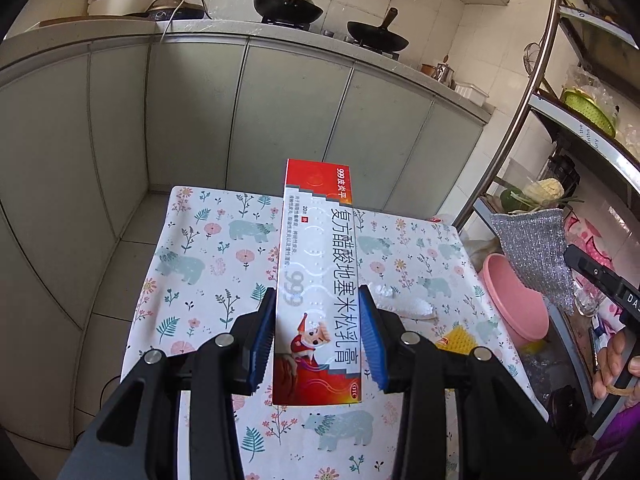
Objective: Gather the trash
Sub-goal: 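Lift the box and mesh cloth and carry them over the pink bucket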
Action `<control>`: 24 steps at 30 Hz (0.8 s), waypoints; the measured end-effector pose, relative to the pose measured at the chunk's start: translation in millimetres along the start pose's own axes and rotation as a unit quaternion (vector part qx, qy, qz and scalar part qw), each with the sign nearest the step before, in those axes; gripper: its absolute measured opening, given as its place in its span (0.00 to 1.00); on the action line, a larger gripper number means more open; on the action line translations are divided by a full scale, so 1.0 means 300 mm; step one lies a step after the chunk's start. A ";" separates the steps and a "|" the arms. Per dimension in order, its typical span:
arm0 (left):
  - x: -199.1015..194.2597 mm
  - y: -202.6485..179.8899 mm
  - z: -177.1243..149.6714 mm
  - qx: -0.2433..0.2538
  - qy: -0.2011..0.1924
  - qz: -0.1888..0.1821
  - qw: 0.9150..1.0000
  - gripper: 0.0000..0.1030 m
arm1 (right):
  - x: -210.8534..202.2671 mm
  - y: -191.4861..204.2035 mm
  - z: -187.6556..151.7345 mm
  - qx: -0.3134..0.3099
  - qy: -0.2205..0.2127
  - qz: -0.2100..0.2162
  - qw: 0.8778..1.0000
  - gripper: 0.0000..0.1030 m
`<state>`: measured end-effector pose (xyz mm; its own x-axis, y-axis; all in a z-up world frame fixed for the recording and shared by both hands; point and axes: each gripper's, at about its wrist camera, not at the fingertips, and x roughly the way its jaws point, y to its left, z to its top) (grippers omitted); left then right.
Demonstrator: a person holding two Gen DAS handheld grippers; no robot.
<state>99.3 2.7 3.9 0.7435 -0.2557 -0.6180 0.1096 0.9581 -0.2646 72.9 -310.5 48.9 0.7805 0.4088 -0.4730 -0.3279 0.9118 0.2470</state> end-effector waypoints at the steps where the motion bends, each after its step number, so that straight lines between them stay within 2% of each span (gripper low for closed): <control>1: 0.001 -0.006 0.007 0.001 -0.002 -0.001 1.000 0.38 | -0.007 -0.006 0.002 0.001 -0.003 -0.003 1.000 0.03; 12: 0.018 -0.117 0.071 0.026 -0.018 -0.027 0.999 0.38 | -0.076 -0.074 0.023 0.009 -0.031 -0.036 0.999 0.03; 24: 0.042 -0.317 0.148 0.073 -0.049 -0.067 0.994 0.38 | -0.188 -0.175 0.037 0.023 -0.064 -0.087 0.994 0.03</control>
<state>127.5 -85.9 54.3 0.7756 -0.3746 -0.5081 0.3003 0.9269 -0.2249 52.1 -382.0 72.0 0.8854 0.2346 -0.4012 -0.1603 0.9644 0.2102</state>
